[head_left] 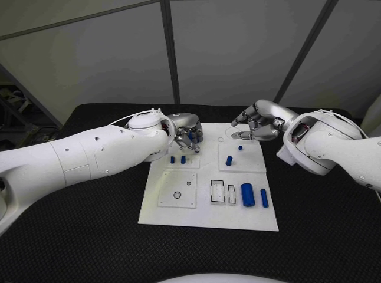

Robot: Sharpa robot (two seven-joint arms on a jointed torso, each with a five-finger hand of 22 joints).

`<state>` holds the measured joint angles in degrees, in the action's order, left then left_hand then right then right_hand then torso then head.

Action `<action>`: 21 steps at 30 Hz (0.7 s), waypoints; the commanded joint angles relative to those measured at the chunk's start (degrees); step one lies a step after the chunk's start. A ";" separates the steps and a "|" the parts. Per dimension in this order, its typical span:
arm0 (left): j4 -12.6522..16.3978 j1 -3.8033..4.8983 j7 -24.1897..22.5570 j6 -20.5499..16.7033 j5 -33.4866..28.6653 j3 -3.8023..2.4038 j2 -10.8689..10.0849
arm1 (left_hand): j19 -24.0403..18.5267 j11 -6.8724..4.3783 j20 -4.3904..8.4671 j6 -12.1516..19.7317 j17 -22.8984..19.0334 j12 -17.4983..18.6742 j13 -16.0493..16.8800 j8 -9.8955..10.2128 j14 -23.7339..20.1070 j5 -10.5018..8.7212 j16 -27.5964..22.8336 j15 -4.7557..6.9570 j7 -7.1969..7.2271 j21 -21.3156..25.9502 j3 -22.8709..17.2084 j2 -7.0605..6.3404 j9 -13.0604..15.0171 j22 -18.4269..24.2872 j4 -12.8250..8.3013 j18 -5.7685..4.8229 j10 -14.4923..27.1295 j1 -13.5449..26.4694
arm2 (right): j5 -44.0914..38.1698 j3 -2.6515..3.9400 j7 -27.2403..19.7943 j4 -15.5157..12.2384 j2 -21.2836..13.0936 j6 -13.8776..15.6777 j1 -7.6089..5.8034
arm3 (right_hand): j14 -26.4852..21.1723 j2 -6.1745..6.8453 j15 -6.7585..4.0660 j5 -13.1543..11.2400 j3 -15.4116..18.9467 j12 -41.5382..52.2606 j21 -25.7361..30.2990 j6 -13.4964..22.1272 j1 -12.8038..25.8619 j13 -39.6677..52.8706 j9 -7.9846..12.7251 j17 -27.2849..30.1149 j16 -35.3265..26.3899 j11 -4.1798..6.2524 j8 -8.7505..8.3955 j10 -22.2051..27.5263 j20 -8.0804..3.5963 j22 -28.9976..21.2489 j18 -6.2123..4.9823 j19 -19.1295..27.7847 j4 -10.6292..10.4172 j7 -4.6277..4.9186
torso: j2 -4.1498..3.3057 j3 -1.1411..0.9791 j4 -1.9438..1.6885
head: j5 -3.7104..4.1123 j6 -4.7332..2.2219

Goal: Assemble the parts on the task board

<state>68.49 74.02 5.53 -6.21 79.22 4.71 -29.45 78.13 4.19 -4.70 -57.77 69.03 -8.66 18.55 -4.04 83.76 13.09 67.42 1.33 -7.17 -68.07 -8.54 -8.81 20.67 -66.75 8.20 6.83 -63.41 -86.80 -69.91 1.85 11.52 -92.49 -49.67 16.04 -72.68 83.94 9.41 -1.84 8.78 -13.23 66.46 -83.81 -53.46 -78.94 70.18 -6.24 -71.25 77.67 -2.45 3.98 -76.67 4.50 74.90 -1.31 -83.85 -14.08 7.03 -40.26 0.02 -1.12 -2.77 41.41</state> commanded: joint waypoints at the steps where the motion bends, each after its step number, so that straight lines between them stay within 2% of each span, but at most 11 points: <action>1: -0.47 0.04 1.55 1.54 3.14 0.00 0.38 | 0.63 -0.38 -0.04 -0.40 0.30 -0.40 -0.44 -0.28 1.57 0.33 0.48 0.10 0.03 -0.81 -0.01 0.69 -0.28 -0.79 -0.51 -1.19 0.13 -0.23 | -0.18 0.04 -0.59 -0.07 0.09 0.48 -0.10 | 1.95 -0.30 -0.25 0.37 -0.12 -0.12 0.16 -0.43 -0.23 0.01 0.04 -0.04 -0.16 0.19 -0.23 0.04 -0.18 5.97 -0.93 -0.57 -0.21 0.13 | 0.03 0.02 0.00 | 0.01 0.05; 11: -1.31 -0.18 2.28 5.42 3.38 0.04 1.38 | 1.48 -0.49 0.21 -0.72 0.66 -0.60 -1.37 -0.44 1.99 0.13 1.15 0.38 0.18 -2.48 -0.13 1.02 -0.86 -2.50 -0.57 -1.55 0.15 -0.17 | -0.18 0.04 -0.58 -0.01 0.23 0.32 -0.10 | 1.95 -0.30 -0.25 0.37 -0.12 -0.12 0.16 -0.43 -0.23 0.01 0.04 -0.04 -0.16 0.19 -0.23 0.04 -0.18 5.97 -0.93 -0.57 -0.21 0.13 | 0.03 0.02 -0.01 | 0.08 0.32; 21: -1.65 -0.50 2.41 6.51 3.39 0.07 1.70 | 1.93 -0.59 0.30 -0.98 0.66 -0.74 -2.04 -0.56 2.17 0.16 1.34 0.43 0.28 -3.39 -0.38 1.41 -1.25 -3.43 -0.68 -1.76 0.08 -0.30 | -0.18 0.04 -0.57 -0.01 0.31 0.24 -0.10 | 1.95 -0.30 -0.25 0.37 -0.12 -0.12 0.16 -0.43 -0.23 0.01 0.04 -0.04 -0.16 0.19 -0.23 0.04 -0.18 5.97 -0.93 -0.57 -0.21 0.13 | 0.07 0.01 -0.05 | 0.11 0.36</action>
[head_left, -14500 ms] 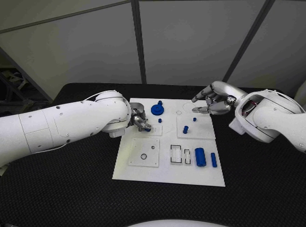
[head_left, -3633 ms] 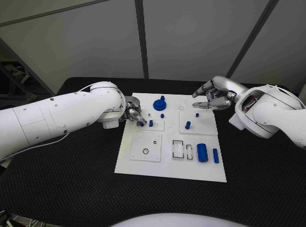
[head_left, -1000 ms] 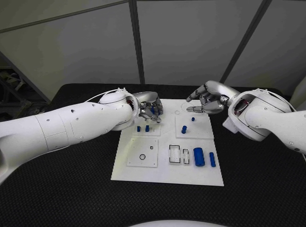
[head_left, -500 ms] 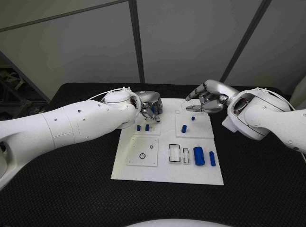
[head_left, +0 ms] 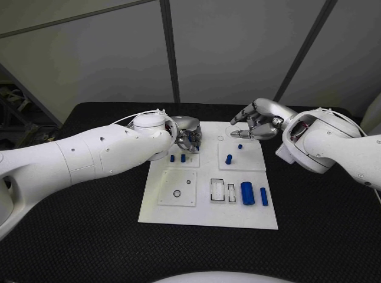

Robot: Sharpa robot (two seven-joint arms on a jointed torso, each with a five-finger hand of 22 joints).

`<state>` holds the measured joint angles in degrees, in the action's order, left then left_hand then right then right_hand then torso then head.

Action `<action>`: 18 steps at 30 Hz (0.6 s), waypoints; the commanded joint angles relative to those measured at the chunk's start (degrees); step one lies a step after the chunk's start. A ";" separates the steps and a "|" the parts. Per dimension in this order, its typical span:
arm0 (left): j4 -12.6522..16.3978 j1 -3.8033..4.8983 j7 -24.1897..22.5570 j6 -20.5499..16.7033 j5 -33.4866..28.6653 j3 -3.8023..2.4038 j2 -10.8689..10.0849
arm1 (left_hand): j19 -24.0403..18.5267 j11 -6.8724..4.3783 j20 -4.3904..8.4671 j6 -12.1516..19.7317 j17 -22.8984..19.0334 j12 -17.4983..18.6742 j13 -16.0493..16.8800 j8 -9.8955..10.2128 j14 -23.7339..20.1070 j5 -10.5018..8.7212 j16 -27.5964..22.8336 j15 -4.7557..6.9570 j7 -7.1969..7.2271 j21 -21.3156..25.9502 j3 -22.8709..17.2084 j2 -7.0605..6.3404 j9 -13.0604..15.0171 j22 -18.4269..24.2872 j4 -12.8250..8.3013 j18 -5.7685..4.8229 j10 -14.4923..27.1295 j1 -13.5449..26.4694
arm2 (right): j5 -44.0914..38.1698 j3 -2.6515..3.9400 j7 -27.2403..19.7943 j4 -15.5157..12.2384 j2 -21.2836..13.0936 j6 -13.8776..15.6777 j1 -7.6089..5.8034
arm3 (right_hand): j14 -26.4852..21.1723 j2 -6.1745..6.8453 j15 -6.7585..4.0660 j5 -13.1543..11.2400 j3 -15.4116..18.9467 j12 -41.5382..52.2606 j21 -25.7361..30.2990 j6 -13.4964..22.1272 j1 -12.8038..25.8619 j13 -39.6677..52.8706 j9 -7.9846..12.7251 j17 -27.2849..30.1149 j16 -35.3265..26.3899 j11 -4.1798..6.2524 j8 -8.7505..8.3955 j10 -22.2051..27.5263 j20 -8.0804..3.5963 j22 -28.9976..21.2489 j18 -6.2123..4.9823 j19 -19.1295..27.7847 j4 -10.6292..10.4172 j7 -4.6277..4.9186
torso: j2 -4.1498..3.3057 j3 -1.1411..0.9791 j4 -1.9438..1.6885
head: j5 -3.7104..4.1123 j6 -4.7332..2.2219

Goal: Assemble the parts on the task board

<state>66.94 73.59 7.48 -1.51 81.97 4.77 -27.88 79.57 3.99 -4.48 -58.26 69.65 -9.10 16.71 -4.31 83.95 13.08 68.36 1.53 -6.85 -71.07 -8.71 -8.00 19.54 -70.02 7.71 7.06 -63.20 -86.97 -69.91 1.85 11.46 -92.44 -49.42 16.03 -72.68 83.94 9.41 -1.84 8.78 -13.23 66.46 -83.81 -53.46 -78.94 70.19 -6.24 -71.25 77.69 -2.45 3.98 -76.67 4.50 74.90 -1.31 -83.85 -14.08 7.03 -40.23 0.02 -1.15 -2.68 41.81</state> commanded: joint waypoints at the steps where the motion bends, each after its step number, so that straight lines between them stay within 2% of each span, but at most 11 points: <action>1: -0.15 -0.09 0.48 1.84 0.64 0.02 0.16 | 0.52 -0.41 0.08 -0.57 0.04 -0.36 -0.35 -0.33 2.00 0.20 0.44 0.22 -0.03 -0.49 -0.32 0.73 -0.20 -0.25 -0.27 -2.01 -0.19 -0.25 | -0.18 0.04 -0.52 -0.06 0.06 0.26 -0.10 | 1.95 -0.30 -0.25 0.37 -0.12 -0.12 0.16 -0.43 -0.23 0.01 0.04 -0.03 -0.17 0.19 -0.23 0.04 -0.18 5.97 -0.92 -0.57 -0.21 0.13 | 0.03 0.00 -0.01 | 0.01 -0.04; 4: -0.34 -0.19 0.42 1.85 0.64 0.02 0.27 | 0.62 -0.44 0.03 -0.82 0.07 -0.54 -0.85 -0.44 2.06 0.02 0.59 0.10 -0.05 -0.81 -0.77 1.19 -0.50 -0.59 -0.55 -2.09 -0.43 -0.66 | -0.18 0.04 -0.52 -0.05 0.08 0.25 -0.10 | 1.95 -0.30 -0.25 0.37 -0.12 -0.12 0.16 -0.43 -0.23 0.01 0.04 -0.03 -0.17 0.19 -0.23 0.04 -0.18 5.97 -0.92 -0.57 -0.21 0.13 | 0.03 0.00 -0.01 | -0.02 0.05; 5: -0.37 -0.21 0.38 1.84 0.64 0.02 0.30 | 0.63 -0.42 -0.01 -0.90 0.08 -0.61 -1.07 -0.47 2.09 -0.51 0.65 0.06 -0.07 -0.89 -1.01 1.37 -0.63 -0.68 -0.68 -2.11 -0.51 -0.84 | -0.18 0.04 -0.52 -0.05 0.08 0.25 -0.10 | 1.95 -0.30 -0.25 0.37 -0.12 -0.12 0.16 -0.43 -0.23 0.01 0.04 -0.03 -0.17 0.19 -0.23 0.04 -0.18 5.97 -0.92 -0.57 -0.21 0.13 | 0.03 0.00 -0.02 | -0.01 0.06; 7: -0.47 -0.31 0.24 1.78 0.64 0.03 0.40 | 0.60 -0.37 -0.12 -1.07 0.01 -0.79 -1.89 -0.51 2.11 -3.27 0.76 -0.04 -0.14 -1.10 -2.01 1.90 -1.14 -0.93 -1.08 -2.13 -0.69 -1.30 | -0.18 0.04 -0.52 -0.05 0.10 0.25 -0.10 | 1.95 -0.30 -0.25 0.37 -0.12 -0.12 0.16 -0.43 -0.23 0.01 0.04 -0.03 -0.17 0.19 -0.23 0.04 -0.18 5.97 -0.92 -0.57 -0.21 0.13 | 0.02 0.00 -0.01 | 0.01 0.03; 8: -0.51 -0.35 0.16 1.73 0.64 0.03 0.45 | 0.60 -0.38 -0.15 -1.14 -0.02 -0.86 -2.14 -0.54 2.11 -3.50 0.78 -0.07 -0.15 -1.18 -2.30 2.01 -1.29 -1.03 -1.17 -2.14 -0.75 -1.34 | -0.18 0.04 -0.53 -0.05 0.11 0.25 -0.10 | 1.95 -0.30 -0.25 0.37 -0.12 -0.12 0.16 -0.43 -0.23 0.01 0.04 -0.03 -0.17 0.19 -0.23 0.04 -0.18 5.97 -0.92 -0.57 -0.21 0.13 | 0.02 0.01 -0.01 | 0.01 0.02; 18: -0.81 -0.67 -0.59 1.43 0.64 0.03 0.84 | 0.88 -0.48 -0.23 -1.67 0.21 -1.33 -3.24 -0.78 2.21 -3.72 1.31 -0.12 -0.12 -2.02 -3.88 2.80 -1.97 -1.96 -1.59 -2.31 -1.23 -1.44 | -0.18 0.04 -0.53 -0.04 0.20 0.24 -0.10 | 1.97 -0.36 -0.26 0.39 -0.17 0.02 0.12 -0.47 -0.29 0.12 0.03 -0.13 -0.13 0.19 -0.21 -0.04 -0.18 6.04 -0.91 -0.62 -0.22 0.12 | 0.01 -0.01 -0.01 | 0.06 0.05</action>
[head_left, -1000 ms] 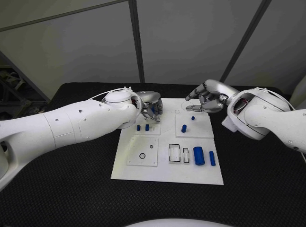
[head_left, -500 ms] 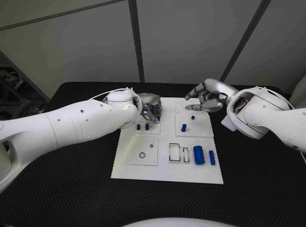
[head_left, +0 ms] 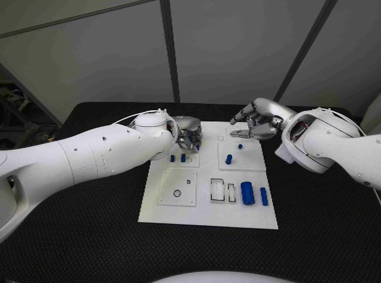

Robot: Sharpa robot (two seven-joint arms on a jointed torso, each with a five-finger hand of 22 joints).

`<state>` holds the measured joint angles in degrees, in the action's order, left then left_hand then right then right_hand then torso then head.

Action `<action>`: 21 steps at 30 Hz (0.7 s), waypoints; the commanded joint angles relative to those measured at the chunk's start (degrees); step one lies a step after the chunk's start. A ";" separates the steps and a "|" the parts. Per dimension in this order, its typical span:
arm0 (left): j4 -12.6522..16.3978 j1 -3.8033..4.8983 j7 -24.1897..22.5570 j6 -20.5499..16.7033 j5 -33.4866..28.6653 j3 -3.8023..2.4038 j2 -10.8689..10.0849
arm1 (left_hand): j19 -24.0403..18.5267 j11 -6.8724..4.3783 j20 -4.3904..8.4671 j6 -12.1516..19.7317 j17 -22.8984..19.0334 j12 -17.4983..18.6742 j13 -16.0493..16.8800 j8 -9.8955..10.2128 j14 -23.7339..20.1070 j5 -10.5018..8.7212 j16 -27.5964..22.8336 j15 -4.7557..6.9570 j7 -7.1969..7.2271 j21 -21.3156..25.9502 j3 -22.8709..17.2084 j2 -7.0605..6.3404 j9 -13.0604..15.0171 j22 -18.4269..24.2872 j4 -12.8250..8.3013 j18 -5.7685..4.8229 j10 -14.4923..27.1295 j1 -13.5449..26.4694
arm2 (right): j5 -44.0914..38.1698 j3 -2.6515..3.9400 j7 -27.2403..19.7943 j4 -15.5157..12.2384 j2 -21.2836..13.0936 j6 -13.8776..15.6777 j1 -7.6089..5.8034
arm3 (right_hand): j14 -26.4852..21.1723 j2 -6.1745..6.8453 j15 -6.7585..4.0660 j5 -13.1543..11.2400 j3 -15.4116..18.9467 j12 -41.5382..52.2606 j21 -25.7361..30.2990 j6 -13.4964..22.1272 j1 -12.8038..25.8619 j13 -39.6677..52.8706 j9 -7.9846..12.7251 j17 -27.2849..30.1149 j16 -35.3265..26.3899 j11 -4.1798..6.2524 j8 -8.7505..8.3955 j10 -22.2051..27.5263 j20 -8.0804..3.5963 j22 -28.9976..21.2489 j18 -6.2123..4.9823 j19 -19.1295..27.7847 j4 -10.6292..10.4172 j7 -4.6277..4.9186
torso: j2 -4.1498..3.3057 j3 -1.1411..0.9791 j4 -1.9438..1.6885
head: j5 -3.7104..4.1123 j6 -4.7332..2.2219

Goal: Assemble the parts on the task board

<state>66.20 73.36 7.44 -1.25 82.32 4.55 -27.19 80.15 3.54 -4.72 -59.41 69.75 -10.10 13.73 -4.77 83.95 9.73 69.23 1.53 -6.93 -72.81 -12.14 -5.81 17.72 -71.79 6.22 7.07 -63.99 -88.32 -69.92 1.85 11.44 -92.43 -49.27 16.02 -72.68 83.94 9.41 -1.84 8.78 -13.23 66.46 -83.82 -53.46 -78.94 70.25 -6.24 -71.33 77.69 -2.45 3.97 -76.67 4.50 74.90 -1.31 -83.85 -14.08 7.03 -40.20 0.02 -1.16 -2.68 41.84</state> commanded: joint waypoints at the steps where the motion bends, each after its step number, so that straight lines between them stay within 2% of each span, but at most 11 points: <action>1: -0.10 -0.47 -0.64 1.04 0.29 0.25 0.16 | 0.35 -0.04 0.00 -0.62 0.16 -0.42 -0.40 -0.37 2.23 -0.34 0.53 -0.14 -0.04 -0.41 -0.67 0.68 -0.23 -0.33 -0.19 -2.34 -0.54 -0.10 | -0.18 0.03 -0.50 -0.05 0.06 0.24 -0.10 | 1.97 -0.36 -0.26 0.39 -0.17 0.02 0.12 -0.47 -0.29 0.05 0.03 -0.05 -0.13 0.19 -0.21 -0.04 -0.18 6.04 -0.91 -0.62 -0.22 0.12 | -0.02 -0.01 0.00 | 0.06 -0.01; 10: -0.11 -0.60 -1.68 -0.42 0.28 0.25 -0.02 | 0.63 -0.20 -0.10 -2.41 0.21 -1.27 -1.70 -0.58 2.26 0.10 1.02 -0.17 0.01 -1.28 -2.49 1.04 -0.74 -1.30 -0.94 -2.49 -1.96 0.43 | -0.18 0.03 -0.47 -0.06 0.07 0.21 -0.10 | 1.97 -0.37 -0.26 0.39 -0.18 0.03 0.11 -0.49 -0.29 0.05 0.03 -0.06 -0.13 0.19 -0.20 -0.05 -0.18 6.06 -0.90 -0.64 -0.23 0.12 | 0.00 0.02 -0.04 | 0.06 0.03; 18: 1.37 -0.83 -2.89 -3.68 -0.58 0.19 -1.73 | 0.80 -0.44 0.05 -3.84 0.38 -1.76 -2.82 -0.60 2.31 0.16 1.60 -0.01 0.04 -1.86 -4.51 1.40 -1.02 -1.97 -2.26 -2.58 -3.03 0.45 | -0.18 0.03 -0.51 0.02 0.07 0.21 -0.10 | 1.97 -0.37 -0.26 0.39 -0.18 0.03 0.11 -0.49 -0.29 0.05 0.03 -0.06 -0.13 0.19 -0.20 -0.05 -0.18 6.06 -0.90 -0.64 -0.23 0.12 | 0.03 0.03 -0.07 | 0.05 -0.06; 21: 2.07 -0.85 -3.10 -4.52 -0.87 -0.08 -2.53 | 0.83 -0.43 0.06 -3.92 0.39 -1.78 -3.00 -0.52 2.32 0.08 1.68 -0.02 -0.01 -1.95 -4.89 1.33 -1.10 -2.07 -2.51 -2.60 -3.10 0.45 | -0.18 0.03 -0.53 0.06 0.05 0.21 -0.10 | 1.97 -0.37 -0.26 0.39 -0.18 0.03 0.11 -0.49 -0.29 0.05 0.03 -0.06 -0.13 0.19 -0.20 -0.05 -0.18 6.06 -0.90 -0.64 -0.23 0.12 | 0.02 0.05 -0.09 | 0.10 -0.11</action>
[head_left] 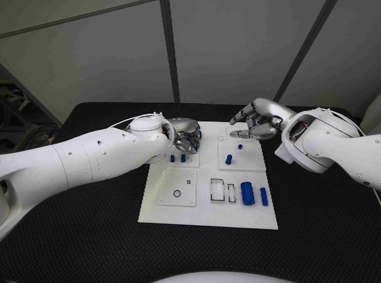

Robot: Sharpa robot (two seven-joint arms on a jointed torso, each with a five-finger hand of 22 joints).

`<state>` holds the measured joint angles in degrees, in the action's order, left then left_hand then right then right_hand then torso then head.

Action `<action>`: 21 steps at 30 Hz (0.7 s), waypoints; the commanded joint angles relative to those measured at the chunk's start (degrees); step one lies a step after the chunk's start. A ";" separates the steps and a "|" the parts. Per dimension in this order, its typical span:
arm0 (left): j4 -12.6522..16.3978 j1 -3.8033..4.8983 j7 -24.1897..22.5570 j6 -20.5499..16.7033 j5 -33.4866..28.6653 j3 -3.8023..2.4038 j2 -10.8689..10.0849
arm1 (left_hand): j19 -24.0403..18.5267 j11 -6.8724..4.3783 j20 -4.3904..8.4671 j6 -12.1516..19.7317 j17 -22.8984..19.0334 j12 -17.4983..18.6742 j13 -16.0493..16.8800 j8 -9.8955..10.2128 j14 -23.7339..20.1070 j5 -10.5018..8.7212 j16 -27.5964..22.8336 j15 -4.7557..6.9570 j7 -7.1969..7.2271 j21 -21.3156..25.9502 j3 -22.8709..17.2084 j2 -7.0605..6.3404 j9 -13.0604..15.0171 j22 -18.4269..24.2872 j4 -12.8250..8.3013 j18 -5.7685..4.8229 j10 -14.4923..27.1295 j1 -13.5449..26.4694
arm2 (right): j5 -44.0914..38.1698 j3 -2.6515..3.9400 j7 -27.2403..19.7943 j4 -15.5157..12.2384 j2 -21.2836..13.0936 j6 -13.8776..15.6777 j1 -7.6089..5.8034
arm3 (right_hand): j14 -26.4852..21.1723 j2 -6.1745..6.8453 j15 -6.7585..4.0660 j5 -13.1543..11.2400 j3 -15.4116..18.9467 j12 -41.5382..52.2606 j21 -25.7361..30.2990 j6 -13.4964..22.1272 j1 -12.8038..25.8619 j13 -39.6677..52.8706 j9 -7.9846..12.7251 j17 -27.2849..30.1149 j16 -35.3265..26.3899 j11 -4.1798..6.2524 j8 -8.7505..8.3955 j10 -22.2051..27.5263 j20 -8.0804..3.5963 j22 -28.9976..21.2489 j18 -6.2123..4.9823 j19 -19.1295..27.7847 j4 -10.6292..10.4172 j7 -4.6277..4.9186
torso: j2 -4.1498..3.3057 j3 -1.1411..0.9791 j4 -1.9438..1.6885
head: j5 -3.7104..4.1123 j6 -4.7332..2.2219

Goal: Assemble the parts on the task board

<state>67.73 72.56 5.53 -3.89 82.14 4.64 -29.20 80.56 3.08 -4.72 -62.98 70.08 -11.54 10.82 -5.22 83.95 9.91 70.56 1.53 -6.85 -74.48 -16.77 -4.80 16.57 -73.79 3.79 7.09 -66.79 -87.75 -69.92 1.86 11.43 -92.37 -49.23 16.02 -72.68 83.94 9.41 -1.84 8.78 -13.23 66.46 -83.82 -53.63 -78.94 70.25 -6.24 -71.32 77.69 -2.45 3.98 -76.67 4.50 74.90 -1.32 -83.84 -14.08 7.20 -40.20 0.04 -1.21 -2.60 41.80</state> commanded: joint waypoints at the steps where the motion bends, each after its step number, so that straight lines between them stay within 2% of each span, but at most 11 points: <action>1: 0.80 -0.06 -1.27 -2.12 -0.80 -0.53 -0.80 | 0.44 0.05 0.06 -0.38 0.01 -0.36 -0.24 0.01 2.31 -0.14 0.35 -0.03 -0.12 -0.34 -0.54 0.21 -0.02 -0.14 -0.29 -2.63 -0.34 -0.08 | -0.18 0.03 -0.52 0.02 0.00 0.22 -0.10 | 1.97 -0.37 -0.26 0.39 -0.18 0.03 0.11 -0.31 -0.29 0.06 0.03 -0.06 -0.14 0.19 -0.20 -0.05 -0.18 6.06 -0.90 -0.64 -0.23 -0.05 | 0.04 0.04 -0.06 | 0.03 -0.07; 11: 4.12 -0.13 -1.23 -3.08 -1.53 -4.34 -4.30 | 0.43 0.16 0.01 -0.61 -0.27 -0.39 -0.88 0.31 2.22 -0.25 0.30 -0.11 -0.26 -0.49 -1.62 -0.45 -0.32 -0.34 -1.12 -2.66 -0.52 0.32 | -0.18 0.03 -0.58 0.26 -0.02 0.21 -0.09 | 1.97 -0.37 -0.26 0.39 -0.18 0.03 0.11 -0.31 -0.29 0.06 0.03 -0.06 -0.14 0.19 -0.20 -0.05 -0.18 6.06 -0.90 -0.64 -0.23 -0.05 | 0.03 0.01 -0.09 | -0.28 -0.29; 15: 5.41 -0.15 -0.42 -2.11 -2.25 -4.93 -6.04 | 0.42 0.19 -0.01 -0.72 -0.38 -0.40 -1.04 0.35 2.19 -0.34 0.24 -0.14 -0.29 -0.51 -1.83 -0.53 -0.39 -0.38 -1.16 -2.67 -0.57 0.61 | -0.18 0.03 -0.56 0.30 -0.06 0.18 -0.09 | 1.97 -0.37 -0.26 0.39 -0.18 0.03 0.11 -0.31 -0.29 0.06 0.03 -0.06 -0.14 0.19 -0.20 -0.05 -0.18 6.06 -0.90 -0.64 -0.23 -0.05 | 0.07 -0.01 -0.09 | -0.37 -0.29; 21: 6.47 -0.15 1.19 0.47 -3.46 -5.16 -8.21 | 0.32 0.22 -0.06 -0.85 -0.62 -0.37 -1.42 0.51 2.12 -0.88 0.14 -0.18 -0.30 -0.45 -2.27 -0.72 -0.55 -0.36 -1.23 -2.64 -0.61 1.30 | -0.18 0.03 -0.51 0.33 -0.11 0.15 -0.09 | 1.97 -0.37 -0.26 0.39 -0.18 0.03 0.11 -0.31 -0.29 0.06 0.03 -0.06 -0.14 0.19 -0.20 -0.05 -0.18 6.06 -0.90 -0.64 -0.23 -0.05 | -0.01 -0.04 -0.02 | -0.53 -0.31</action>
<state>73.89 72.36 5.45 -5.34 80.16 -0.46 -37.20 80.55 3.30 -4.72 -63.38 69.51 -11.74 9.46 -4.91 83.95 9.22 70.56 1.53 -7.27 -74.71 -18.68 -5.65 16.06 -74.14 2.68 7.08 -67.00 -86.93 -69.92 1.85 11.40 -92.01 -49.32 16.01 -72.67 83.94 9.41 -1.84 8.78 -13.23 66.46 -83.82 -53.63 -78.94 70.24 -6.24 -71.32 77.70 -2.45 3.98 -76.67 4.50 74.90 -1.31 -83.85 -14.08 7.20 -40.15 0.02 -1.28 -3.09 41.47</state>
